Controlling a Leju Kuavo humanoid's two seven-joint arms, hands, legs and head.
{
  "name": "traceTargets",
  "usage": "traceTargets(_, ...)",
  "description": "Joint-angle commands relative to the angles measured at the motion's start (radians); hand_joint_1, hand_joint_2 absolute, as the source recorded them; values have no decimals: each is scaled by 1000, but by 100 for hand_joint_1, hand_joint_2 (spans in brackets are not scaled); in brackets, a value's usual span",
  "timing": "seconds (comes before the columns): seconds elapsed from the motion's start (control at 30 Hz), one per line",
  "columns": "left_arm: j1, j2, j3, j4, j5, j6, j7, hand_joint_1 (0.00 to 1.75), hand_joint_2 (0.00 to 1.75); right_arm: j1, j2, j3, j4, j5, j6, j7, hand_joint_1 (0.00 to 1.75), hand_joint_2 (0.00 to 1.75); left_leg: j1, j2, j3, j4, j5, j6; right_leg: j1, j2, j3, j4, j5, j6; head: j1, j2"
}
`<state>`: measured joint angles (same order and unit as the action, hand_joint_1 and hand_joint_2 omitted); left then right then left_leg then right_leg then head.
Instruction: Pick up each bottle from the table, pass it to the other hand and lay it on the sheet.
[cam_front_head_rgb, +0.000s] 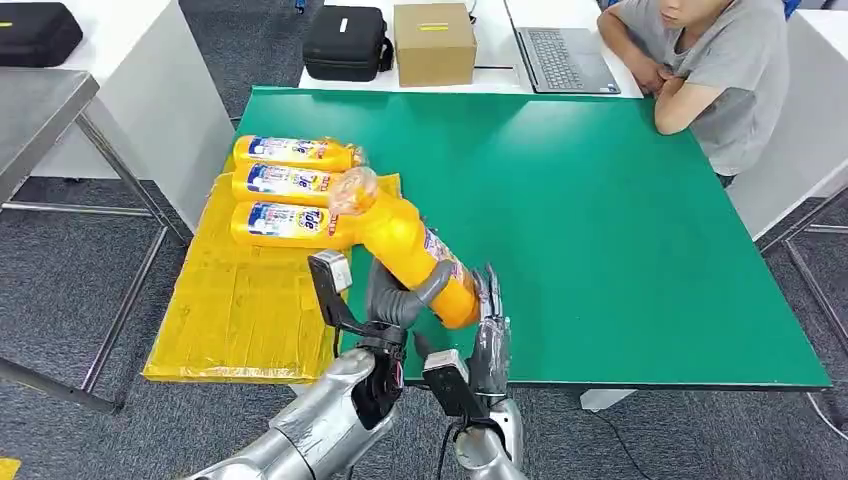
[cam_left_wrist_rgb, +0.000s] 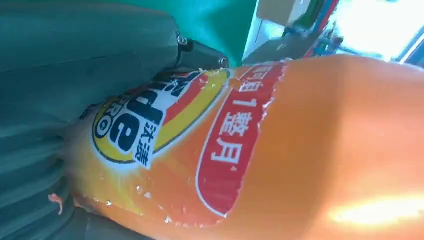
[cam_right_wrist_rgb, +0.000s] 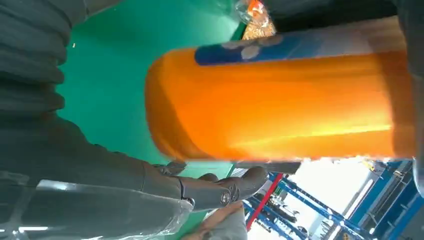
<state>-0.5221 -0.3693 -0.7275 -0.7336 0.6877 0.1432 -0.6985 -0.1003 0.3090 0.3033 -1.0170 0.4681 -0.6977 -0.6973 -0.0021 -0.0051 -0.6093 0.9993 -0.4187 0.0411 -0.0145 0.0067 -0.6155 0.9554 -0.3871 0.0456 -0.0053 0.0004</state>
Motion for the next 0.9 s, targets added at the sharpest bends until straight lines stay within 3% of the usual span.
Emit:
traceTargets(0.03,-39,54,64,37,-321,274,0,175,175,-4,-32,-42,32,4,0,-1,0,175,1,1,6,-1,-2,-2,1,0,5,-1,-2,-2,0,0)
traceTargets(0.2,-29,108,138,30,-536,492,0,175,175,29,-51,-29,21,-9,0,-1,0,175,0,3,6,-1,-2,-2,1,2,5,-1,-2,-2,0,0)
traceTargets(0.4,-49,144,178,75,-689,555,0,175,175,51,-66,-29,34,-16,0,-1,0,175,1,2,4,-1,-1,-2,1,1,3,-1,-1,-1,0,0)
traceTargets(0.47,-51,146,295,131,-905,555,0,175,175,48,-63,-38,46,-23,0,-1,0,175,1,2,5,-2,-1,-2,1,2,4,-1,-1,-1,0,0)
traceTargets(0.57,-51,170,324,147,-964,555,0,175,175,43,-65,-37,53,-31,0,-1,0,175,1,2,5,-1,-1,-2,1,1,4,-1,-1,-1,0,0)
traceTargets(0.67,-36,172,547,192,-1410,555,55,175,175,49,-65,-33,49,-55,0,-1,0,175,1,5,6,-2,-2,-2,1,4,4,-1,0,-2,0,0)
traceTargets(0.9,-98,232,456,401,-1684,547,268,175,175,71,-75,-11,32,-83,0,-1,0,175,1,3,5,-2,-1,-2,1,2,4,-1,-1,-2,0,0)
